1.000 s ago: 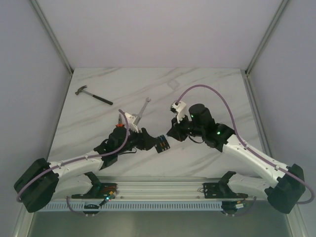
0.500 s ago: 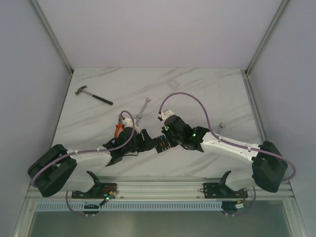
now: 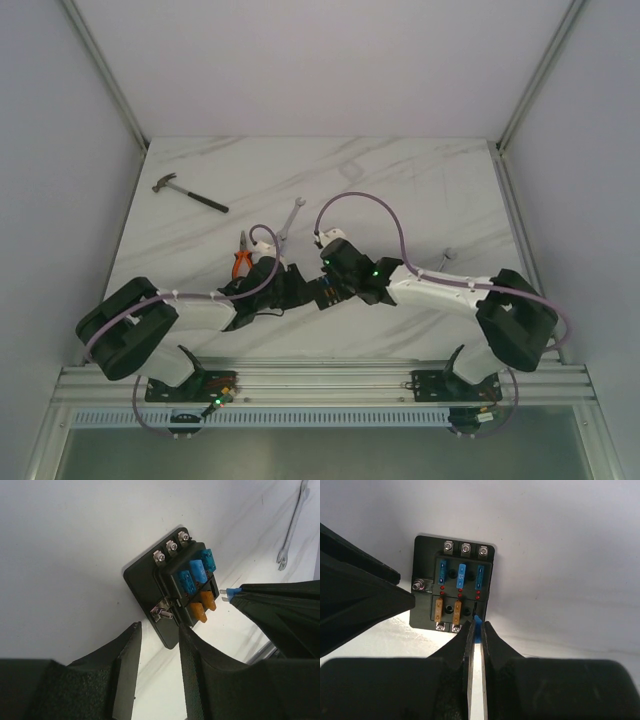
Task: Snap on the fuse box
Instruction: Install the fuse at the fuse box base.
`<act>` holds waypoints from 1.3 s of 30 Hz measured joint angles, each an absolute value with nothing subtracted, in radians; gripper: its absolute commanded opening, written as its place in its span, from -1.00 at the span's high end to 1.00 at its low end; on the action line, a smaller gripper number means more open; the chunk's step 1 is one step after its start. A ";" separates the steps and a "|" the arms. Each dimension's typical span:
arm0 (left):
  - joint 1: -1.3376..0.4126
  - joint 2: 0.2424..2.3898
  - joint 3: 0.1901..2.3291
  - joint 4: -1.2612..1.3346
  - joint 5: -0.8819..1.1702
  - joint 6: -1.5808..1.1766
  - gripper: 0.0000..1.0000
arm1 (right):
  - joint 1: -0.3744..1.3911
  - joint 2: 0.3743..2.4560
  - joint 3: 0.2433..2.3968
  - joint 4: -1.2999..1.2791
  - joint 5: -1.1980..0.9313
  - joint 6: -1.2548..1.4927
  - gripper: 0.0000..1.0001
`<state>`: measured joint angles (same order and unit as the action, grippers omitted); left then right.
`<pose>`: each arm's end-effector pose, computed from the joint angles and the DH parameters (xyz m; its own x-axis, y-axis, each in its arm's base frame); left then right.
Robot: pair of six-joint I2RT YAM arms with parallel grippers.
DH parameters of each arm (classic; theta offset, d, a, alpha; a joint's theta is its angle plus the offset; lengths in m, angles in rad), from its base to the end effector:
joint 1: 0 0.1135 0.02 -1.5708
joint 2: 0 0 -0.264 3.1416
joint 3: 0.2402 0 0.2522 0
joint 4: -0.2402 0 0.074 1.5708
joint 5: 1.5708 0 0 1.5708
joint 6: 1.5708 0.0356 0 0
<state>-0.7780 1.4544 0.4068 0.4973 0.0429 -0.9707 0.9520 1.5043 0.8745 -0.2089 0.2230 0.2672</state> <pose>0.1821 -0.1815 0.1362 -0.8105 -0.3589 -0.4628 0.1033 0.6903 -0.7161 0.1853 0.2467 0.2003 -0.6032 -0.4032 -0.6881 -0.5696 0.8217 0.0178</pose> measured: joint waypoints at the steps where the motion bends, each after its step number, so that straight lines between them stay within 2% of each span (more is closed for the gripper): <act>1: -0.778 1.458 0.407 0.498 0.044 -0.972 0.12 | 0.952 1.511 0.875 -0.207 0.224 0.269 1.00; 18: -0.772 1.486 0.421 0.503 0.056 -0.987 0.24 | 0.957 1.585 0.913 -0.197 0.249 0.296 1.00; 39: -0.768 1.505 0.427 0.509 0.067 -1.007 0.35 | 1.010 1.663 1.014 -0.316 0.360 0.321 1.00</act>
